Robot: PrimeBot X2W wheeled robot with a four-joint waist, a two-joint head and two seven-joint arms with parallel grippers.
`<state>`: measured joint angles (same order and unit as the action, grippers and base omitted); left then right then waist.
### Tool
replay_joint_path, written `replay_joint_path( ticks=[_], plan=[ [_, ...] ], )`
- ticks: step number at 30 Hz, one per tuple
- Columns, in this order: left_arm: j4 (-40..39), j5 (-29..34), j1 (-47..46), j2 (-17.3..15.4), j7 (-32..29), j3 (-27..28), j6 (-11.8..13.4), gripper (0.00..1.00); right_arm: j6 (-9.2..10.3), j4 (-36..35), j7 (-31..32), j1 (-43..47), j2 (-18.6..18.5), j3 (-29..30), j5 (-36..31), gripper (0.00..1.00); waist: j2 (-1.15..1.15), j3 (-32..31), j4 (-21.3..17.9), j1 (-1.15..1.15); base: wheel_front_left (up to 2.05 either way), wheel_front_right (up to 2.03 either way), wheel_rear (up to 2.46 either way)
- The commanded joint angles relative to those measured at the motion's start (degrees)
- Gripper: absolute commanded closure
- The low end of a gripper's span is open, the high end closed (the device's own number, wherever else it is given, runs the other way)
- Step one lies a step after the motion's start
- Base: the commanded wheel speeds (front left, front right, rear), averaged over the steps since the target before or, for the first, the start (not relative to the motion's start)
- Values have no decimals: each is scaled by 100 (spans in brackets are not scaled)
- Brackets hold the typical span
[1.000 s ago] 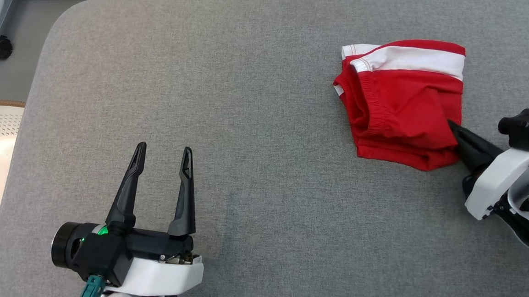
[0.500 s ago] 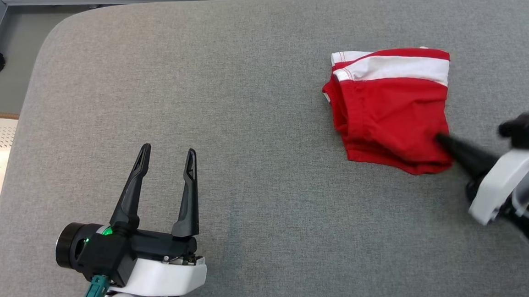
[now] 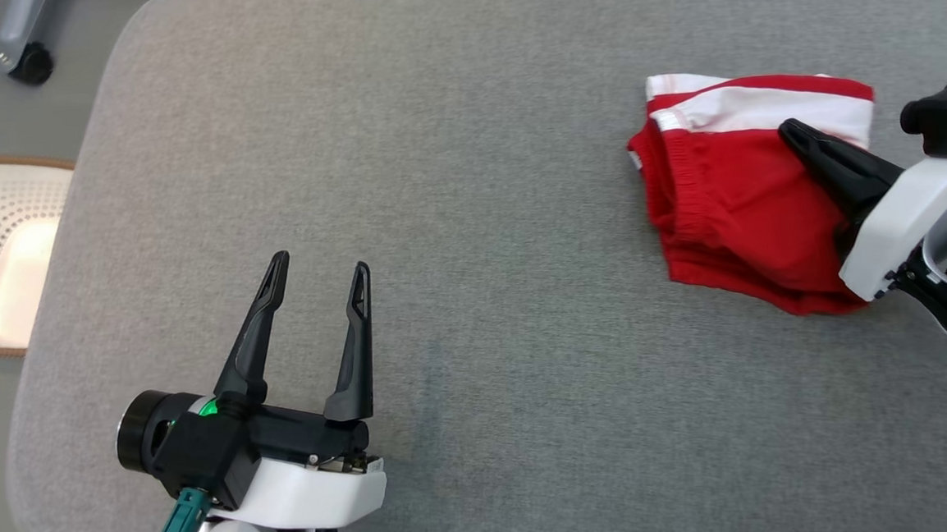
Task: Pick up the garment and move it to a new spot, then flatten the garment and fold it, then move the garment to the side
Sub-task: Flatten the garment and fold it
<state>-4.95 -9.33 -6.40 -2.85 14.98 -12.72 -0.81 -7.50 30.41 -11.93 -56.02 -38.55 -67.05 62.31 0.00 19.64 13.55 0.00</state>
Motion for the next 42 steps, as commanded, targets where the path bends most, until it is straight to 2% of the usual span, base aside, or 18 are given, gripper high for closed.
replay_joint_path(
  ticks=[1,6,15,19,29,35,42],
  plan=[
    [-6,-35,-121,-16,14,-22,48,0,2,73,88,-106,1,-60,122,100,0,122,164,0,0,0,0],
    [-21,-117,-163,-15,14,-141,96,0,2,408,340,-422,-108,-322,326,100,0,321,479,0,0,0,0],
    [-62,-189,-244,-14,14,-299,178,0,2,1099,345,-736,-96,-443,652,100,0,521,730,0,0,0,0],
    [-37,-151,-270,-14,14,-369,198,0,2,1205,206,-794,-14,-516,536,100,0,519,750,0,0,0,0],
    [-17,-96,-152,-14,14,-324,194,0,2,854,-131,-429,351,-627,121,100,0,327,544,0,0,0,0],
    [-45,-85,-238,-16,14,-372,166,0,2,1120,-167,-280,503,-646,36,100,0,438,515,0,0,0,0],
    [-11,-79,-260,-15,14,-342,169,0,3,1546,-286,-119,715,-593,258,100,0,485,570,0,0,0,0]
  ],
)
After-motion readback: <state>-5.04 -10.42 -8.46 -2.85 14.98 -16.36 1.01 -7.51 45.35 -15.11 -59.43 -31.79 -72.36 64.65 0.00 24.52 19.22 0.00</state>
